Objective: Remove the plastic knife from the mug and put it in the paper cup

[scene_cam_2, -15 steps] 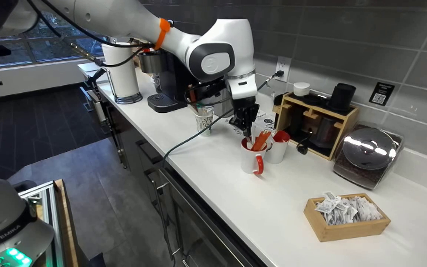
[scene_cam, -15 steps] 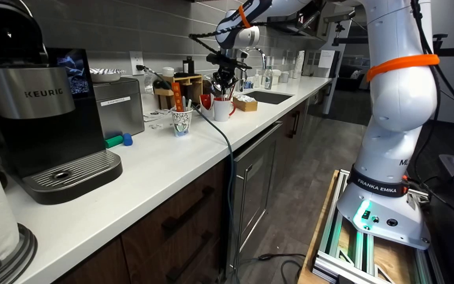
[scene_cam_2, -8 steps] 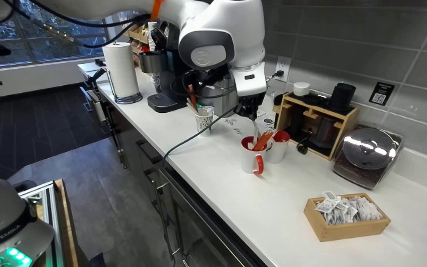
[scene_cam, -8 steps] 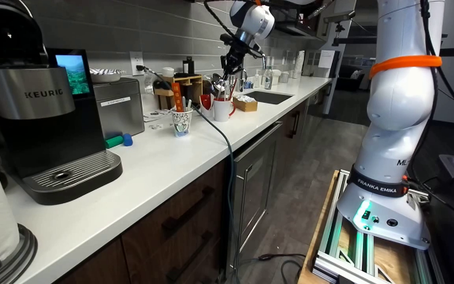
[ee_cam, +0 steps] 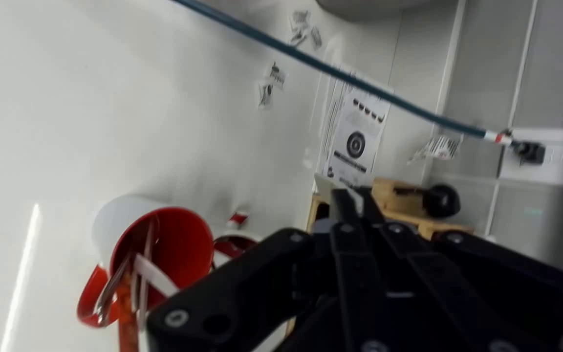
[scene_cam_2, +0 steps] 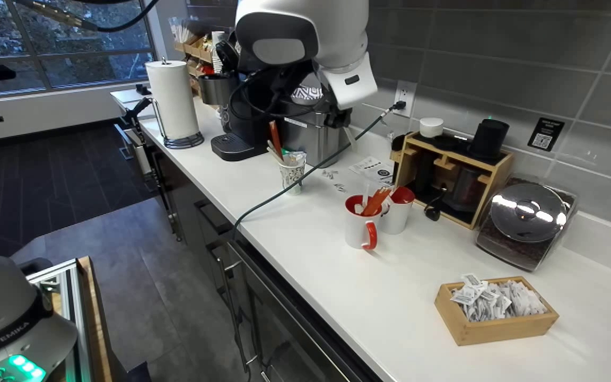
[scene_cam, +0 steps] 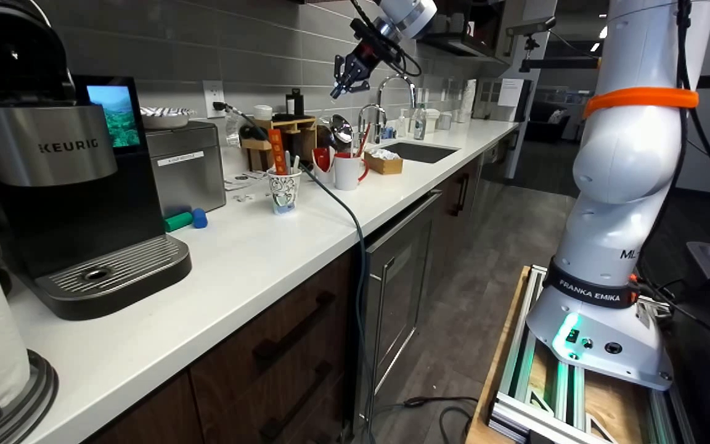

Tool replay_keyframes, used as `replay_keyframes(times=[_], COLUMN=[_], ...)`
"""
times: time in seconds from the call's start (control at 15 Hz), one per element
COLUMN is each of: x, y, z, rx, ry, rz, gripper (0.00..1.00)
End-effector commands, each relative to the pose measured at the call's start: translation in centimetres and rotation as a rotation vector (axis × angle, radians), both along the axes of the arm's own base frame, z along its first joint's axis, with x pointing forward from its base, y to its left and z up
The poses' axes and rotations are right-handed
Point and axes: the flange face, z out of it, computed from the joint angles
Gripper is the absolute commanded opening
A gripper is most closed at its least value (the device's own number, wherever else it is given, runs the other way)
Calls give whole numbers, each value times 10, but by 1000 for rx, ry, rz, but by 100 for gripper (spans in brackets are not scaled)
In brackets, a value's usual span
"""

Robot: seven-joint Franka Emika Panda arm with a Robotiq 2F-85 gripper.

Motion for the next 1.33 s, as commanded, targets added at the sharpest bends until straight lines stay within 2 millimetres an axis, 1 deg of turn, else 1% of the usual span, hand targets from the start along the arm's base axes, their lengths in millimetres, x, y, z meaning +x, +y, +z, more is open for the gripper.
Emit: replay_keyframes(times=[0.0, 0.07, 0.27, 0.4, 0.47, 0.53, 0.6, 0.73, 0.8, 1.13, 1.27], x=[5, 10, 20, 20, 19, 17, 18, 18, 17, 32, 37], y=[53, 71, 115, 134, 138, 133, 138, 138, 136, 170, 183], z=[6, 7, 6, 4, 2, 0, 4, 1, 1, 6, 2], rx=[26, 15, -24, -79, -132, -174, -117, -156, -162, -207, -251], ry=[-12, 5, 54, 94, 120, 127, 101, 112, 112, 141, 194], rz=[203, 263, 426, 516, 539, 578, 513, 546, 550, 630, 650], gripper=[1, 1, 1, 1, 1, 1, 5, 5, 1, 1, 1])
